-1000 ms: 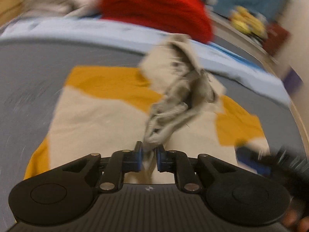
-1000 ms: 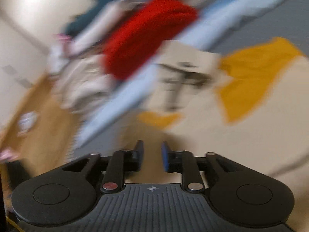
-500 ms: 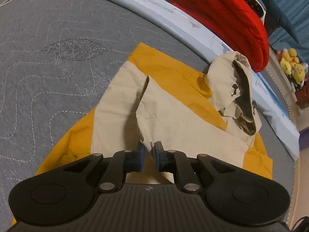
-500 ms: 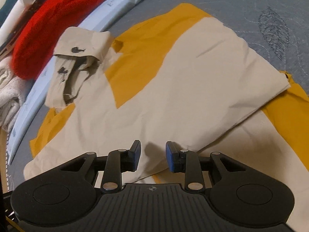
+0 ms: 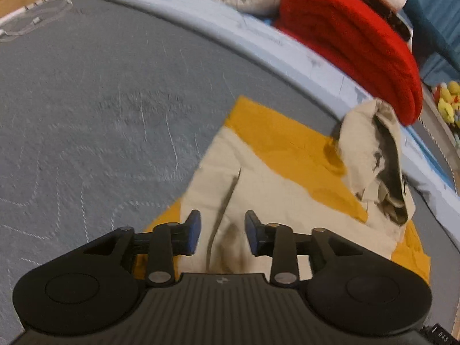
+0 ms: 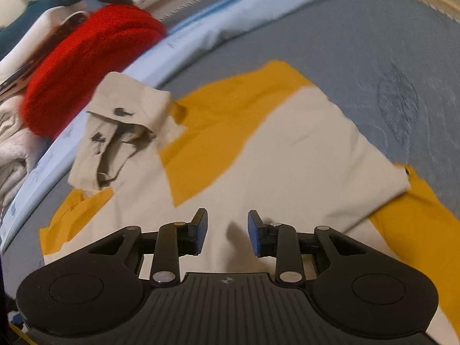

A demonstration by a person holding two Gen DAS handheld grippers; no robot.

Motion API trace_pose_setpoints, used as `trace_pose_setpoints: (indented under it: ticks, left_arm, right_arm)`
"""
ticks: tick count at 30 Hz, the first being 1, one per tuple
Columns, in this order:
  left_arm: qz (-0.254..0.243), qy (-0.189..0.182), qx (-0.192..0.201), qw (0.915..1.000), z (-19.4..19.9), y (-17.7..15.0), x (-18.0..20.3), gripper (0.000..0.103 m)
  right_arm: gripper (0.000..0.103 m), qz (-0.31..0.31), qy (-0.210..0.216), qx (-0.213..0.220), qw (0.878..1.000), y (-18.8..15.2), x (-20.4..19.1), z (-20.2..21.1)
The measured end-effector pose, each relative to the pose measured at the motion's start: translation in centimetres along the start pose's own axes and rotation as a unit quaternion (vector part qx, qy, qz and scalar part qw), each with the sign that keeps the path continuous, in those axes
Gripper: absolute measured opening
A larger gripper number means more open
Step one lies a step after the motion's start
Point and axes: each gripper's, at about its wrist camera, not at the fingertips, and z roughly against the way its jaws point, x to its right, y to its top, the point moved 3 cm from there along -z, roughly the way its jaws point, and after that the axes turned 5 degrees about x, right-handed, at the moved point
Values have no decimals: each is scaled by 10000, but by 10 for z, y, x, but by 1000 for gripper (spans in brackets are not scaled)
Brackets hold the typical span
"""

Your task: Fold large clothes

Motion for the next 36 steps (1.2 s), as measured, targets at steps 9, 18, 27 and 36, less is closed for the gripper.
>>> trace_pose_setpoints:
  ticks: [9, 18, 27, 36]
  left_arm:
    - [270, -126, -698, 9971, -34, -14, -15, 20]
    - [-302, 471, 236, 9982, 6, 2, -5, 1]
    - [-247, -199, -610, 9976, -26, -20, 7, 12]
    - [353, 8, -580, 9977, -29, -13, -19, 47]
  right_arm:
    - [34, -122, -35, -490, 9987, -10, 4, -15]
    - [34, -339, -41, -746, 9966, -15, 11, -23]
    - [35, -403, -65, -831, 9957, -18, 13, -27]
    - [35, -340, -22, -806, 9962, -14, 13, -24]
